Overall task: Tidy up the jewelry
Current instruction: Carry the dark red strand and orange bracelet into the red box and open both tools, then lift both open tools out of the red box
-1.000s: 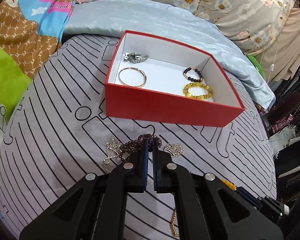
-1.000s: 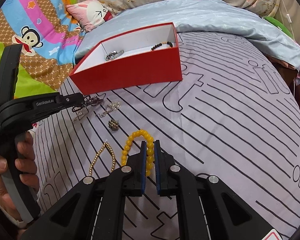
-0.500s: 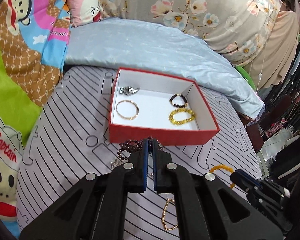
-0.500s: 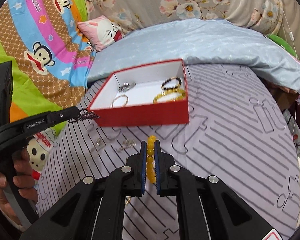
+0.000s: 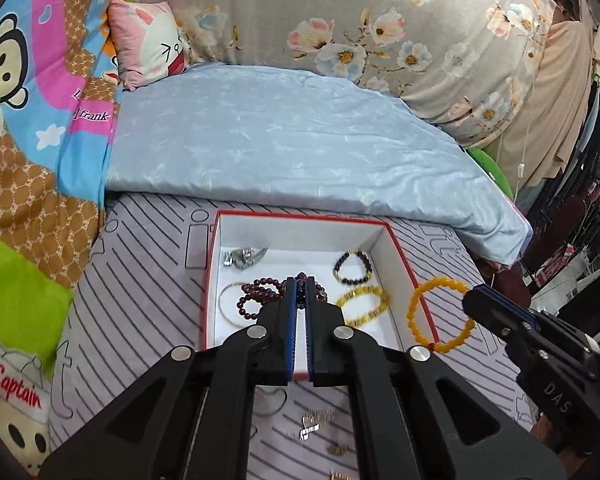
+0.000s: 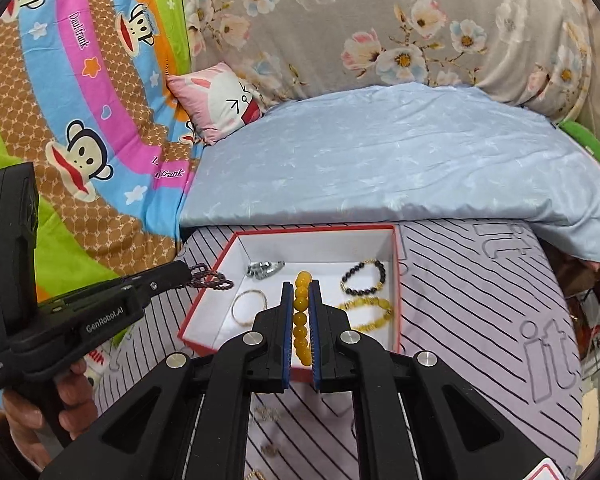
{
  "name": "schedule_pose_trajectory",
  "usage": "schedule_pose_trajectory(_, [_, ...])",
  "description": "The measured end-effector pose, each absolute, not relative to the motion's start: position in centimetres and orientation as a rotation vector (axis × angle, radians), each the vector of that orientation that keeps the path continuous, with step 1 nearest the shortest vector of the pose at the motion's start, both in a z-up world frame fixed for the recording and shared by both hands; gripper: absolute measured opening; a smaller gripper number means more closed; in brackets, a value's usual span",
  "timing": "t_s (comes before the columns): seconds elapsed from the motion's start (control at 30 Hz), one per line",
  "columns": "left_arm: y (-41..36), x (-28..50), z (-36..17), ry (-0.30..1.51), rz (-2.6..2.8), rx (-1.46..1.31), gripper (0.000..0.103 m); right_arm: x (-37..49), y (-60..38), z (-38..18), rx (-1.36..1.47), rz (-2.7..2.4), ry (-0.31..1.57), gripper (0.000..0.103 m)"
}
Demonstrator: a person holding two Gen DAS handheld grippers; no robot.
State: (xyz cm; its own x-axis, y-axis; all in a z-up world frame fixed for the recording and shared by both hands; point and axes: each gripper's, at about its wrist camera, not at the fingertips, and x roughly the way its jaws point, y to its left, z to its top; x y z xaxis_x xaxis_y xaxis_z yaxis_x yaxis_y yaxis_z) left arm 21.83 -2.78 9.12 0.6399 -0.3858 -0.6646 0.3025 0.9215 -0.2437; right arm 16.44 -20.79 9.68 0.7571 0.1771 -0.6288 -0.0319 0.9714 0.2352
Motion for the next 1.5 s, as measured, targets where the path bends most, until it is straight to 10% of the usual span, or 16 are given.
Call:
schedule_pose_trajectory(0.77, [-6.5, 31.1, 1.5, 0.901, -0.370, -0.047, 0.003, 28.4, -19.7, 0.2, 0.292, 0.131, 0.923, 0.007])
schedule_pose_trajectory(1.13, [-5.8, 29.3, 1.5, 0.847, -0.250, 0.041, 0.024, 25.4, -19.4, 2.0, 0.147, -0.008, 0.841, 0.033])
schedule_pose_trajectory(1.5, [-5.4, 27.1, 2.5, 0.840, -0.249, 0.035, 0.024, 22.8, -19.0, 3.4, 0.143, -0.007, 0.817, 0.034])
